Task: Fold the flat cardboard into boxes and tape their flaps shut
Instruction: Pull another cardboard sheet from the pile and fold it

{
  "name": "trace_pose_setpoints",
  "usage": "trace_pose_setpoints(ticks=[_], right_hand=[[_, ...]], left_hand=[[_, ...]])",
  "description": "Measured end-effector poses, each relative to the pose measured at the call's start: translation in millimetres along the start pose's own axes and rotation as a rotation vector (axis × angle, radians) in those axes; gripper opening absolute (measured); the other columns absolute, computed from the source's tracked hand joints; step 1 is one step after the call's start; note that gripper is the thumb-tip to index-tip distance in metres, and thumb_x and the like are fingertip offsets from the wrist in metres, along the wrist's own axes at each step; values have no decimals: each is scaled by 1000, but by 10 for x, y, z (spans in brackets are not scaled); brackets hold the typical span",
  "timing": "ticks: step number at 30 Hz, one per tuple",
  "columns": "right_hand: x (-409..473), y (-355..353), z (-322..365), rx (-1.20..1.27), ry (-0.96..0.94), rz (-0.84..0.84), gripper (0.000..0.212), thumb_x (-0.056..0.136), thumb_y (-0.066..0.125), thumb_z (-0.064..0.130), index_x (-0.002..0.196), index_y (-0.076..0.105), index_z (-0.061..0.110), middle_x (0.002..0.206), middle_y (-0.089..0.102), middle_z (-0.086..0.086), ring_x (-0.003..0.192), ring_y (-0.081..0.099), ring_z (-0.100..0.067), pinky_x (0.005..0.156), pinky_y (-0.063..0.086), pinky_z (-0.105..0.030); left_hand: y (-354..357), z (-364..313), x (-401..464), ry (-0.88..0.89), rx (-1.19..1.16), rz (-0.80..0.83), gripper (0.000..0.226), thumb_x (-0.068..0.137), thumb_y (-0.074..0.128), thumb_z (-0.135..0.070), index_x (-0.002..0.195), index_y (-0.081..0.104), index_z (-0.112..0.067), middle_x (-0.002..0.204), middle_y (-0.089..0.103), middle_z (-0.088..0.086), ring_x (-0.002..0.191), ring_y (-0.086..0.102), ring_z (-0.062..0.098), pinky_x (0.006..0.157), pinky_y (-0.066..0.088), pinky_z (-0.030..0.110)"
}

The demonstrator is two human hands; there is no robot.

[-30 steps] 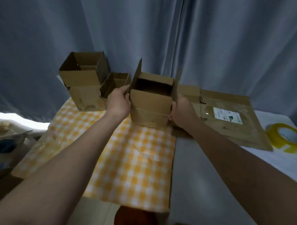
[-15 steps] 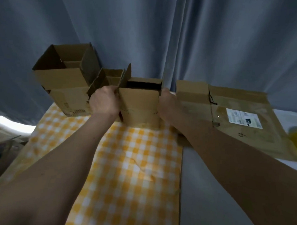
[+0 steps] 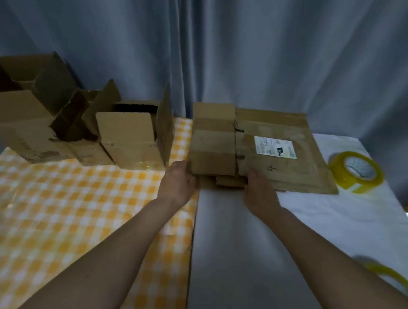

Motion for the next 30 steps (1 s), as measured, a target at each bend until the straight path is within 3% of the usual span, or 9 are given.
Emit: trace_pose_setpoints(ticks=[5, 7, 10, 14, 16, 19, 21, 25, 30], right_hand=[[174, -178, -623, -228, 32, -112, 64, 93, 46, 13, 148, 15, 6, 156, 14, -12, 145, 10, -26, 116, 18, -34], [271, -191, -759, -273, 20, -95, 62, 97, 43, 22, 149, 13, 8, 158, 11, -10, 146, 6, -26, 117, 14, -34], [348, -133, -890, -294, 6, -12, 63, 99, 39, 28, 151, 7, 12, 159, 4, -9, 146, 2, -24, 117, 10, -33], [366, -55, -987, -259, -3, 12, 62, 99, 38, 27, 151, 7, 13, 159, 2, -6, 147, -1, -21, 116, 13, -33], [360, -45, -985, -259, 1, 14, 62, 100, 36, 29, 151, 5, 13, 160, 1, -5, 147, -3, -21, 116, 16, -33], [327, -73, -952, -234, 22, 38, 65, 100, 37, 33, 151, 3, 12, 159, -2, -7, 146, -5, -22, 116, 15, -34], [271, -122, -915, -221, 38, 57, 70, 98, 40, 37, 151, 1, 11, 159, -4, -8, 146, -5, -23, 116, 16, -37], [104, -417, -798, -197, 41, -48, 75, 94, 51, 36, 150, 8, 10, 158, 6, -9, 145, 9, -25, 114, 21, -37], [-273, -991, -633, -246, -178, -294, 60, 93, 49, 15, 148, 23, 9, 155, 20, -10, 143, 19, -26, 116, 14, -34]], left_hand=[[426, -380, 212, -58, 98, -59, 59, 91, 57, -24, 143, 34, -8, 148, 33, 12, 136, 28, 28, 110, 25, 32], [535, -471, 303, -184, 100, -67, 66, 92, 57, -31, 145, 27, -4, 151, 26, 16, 139, 23, 30, 113, 20, 34], [572, -428, 494, -560, -97, -88, 69, 91, 59, -37, 141, 30, 0, 144, 39, 21, 134, 34, 37, 110, 31, 41], [508, -272, 625, -765, -308, -185, 46, 84, 69, -36, 112, 55, -3, 126, 57, 19, 111, 56, 37, 94, 48, 44], [516, -223, 612, -786, -662, -246, 22, 83, 73, -23, 85, 57, -8, 111, 65, 17, 87, 61, 32, 80, 54, 38], [512, -263, 493, -775, -1246, -204, 9, 90, 63, -5, 92, 56, -10, 103, 67, 14, 83, 65, 25, 68, 58, 36], [464, -353, 396, -723, -1468, -137, 9, 97, 51, -1, 98, 50, -11, 104, 64, 17, 91, 66, 29, 72, 58, 42], [182, -597, 210, -602, -1555, -120, 26, 99, 42, 0, 121, 48, -13, 109, 64, 16, 94, 67, 31, 79, 57, 48], [-429, -808, -63, -503, -1547, -165, 30, 99, 40, 1, 129, 46, -3, 115, 61, 20, 87, 65, 31, 58, 60, 40]])
Point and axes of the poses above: each hand's wrist, its own x-axis towards the middle knuckle, its own y-axis out of the palm, z = x × y, the point moved 1 cm from there along x, towards the middle knuckle
